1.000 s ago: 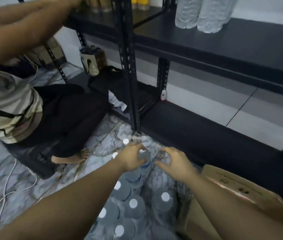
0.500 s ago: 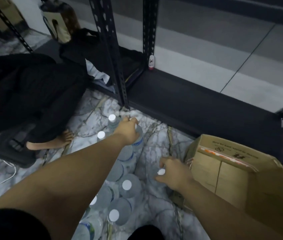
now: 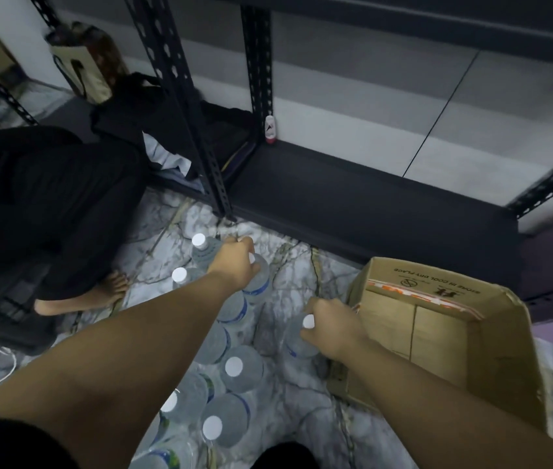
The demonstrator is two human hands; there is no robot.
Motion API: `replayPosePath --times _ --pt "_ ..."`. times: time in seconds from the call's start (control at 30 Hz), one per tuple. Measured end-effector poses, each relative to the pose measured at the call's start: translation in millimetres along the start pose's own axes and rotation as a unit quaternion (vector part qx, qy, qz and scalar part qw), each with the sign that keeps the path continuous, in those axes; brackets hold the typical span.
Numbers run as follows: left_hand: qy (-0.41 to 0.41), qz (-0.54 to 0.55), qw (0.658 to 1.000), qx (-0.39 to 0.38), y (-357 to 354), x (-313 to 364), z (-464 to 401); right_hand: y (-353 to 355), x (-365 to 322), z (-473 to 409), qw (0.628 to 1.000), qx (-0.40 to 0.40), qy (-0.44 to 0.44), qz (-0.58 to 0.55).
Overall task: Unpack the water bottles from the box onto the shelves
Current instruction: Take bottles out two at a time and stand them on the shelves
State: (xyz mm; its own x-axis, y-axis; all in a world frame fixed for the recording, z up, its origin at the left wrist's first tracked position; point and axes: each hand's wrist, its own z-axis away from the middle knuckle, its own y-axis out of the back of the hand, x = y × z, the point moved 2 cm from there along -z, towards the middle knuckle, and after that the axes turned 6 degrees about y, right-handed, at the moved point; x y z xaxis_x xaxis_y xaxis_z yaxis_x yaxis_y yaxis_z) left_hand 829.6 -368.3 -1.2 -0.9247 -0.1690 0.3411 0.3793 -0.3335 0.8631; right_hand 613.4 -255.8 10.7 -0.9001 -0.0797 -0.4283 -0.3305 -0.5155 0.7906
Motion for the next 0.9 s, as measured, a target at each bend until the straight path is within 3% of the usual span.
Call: replayPosePath --times 0.4,0.6,0.9 --pt "-0.157 0.008 0.988 0.000 111.4 88.0 50.0 158.2 -15.9 29.7 0.989 0.144 0.017 -0.039" --pt "-0.208 -0.017 0.977 0.047 201.9 135.2 79.6 257.6 -39.2 54.4 0.975 0.217 0.057 0.011" --pt "-0.266 -0.037 0.950 0.158 343.7 195.9 108.6 388.1 -87.1 98.0 0.930 0.343 0.131 0.001"
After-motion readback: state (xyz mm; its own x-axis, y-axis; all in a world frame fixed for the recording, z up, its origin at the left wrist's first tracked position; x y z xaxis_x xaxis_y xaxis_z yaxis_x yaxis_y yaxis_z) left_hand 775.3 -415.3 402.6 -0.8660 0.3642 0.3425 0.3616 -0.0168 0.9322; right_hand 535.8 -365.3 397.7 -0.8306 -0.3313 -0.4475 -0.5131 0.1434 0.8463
